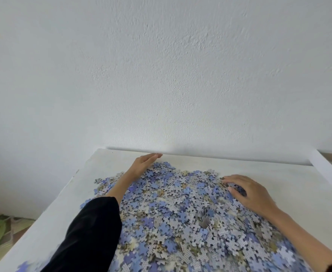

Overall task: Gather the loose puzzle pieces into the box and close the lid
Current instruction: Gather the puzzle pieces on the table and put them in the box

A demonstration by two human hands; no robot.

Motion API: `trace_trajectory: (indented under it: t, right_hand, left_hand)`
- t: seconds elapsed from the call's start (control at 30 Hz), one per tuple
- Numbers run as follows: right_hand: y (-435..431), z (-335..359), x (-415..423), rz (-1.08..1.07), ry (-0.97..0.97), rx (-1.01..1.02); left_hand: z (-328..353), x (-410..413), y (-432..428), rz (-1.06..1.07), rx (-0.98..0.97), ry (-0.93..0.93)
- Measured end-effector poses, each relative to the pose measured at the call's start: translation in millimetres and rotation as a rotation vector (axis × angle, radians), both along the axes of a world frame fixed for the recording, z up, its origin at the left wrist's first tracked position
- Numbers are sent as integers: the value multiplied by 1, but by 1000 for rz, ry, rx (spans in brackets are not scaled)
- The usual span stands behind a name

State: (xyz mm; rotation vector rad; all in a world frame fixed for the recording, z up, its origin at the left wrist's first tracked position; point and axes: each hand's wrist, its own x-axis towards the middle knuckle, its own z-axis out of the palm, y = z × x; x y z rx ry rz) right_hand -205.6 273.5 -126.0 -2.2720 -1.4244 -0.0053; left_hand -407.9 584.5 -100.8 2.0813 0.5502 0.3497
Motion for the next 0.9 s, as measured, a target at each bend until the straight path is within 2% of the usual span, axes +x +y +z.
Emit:
trace_trajectory:
  t: [0.4,0.63,0.9]
  right_hand:
    - [0,0,1,9,2,15]
    - [0,2,-1,13,2,13]
    - [-1,4,-2,12,7,7]
  left_hand:
    - [-4,16,-28,-136,-32,18]
    - [12,16,-17,-51,-52,-37]
    - [2,51,-52,-168,32,111]
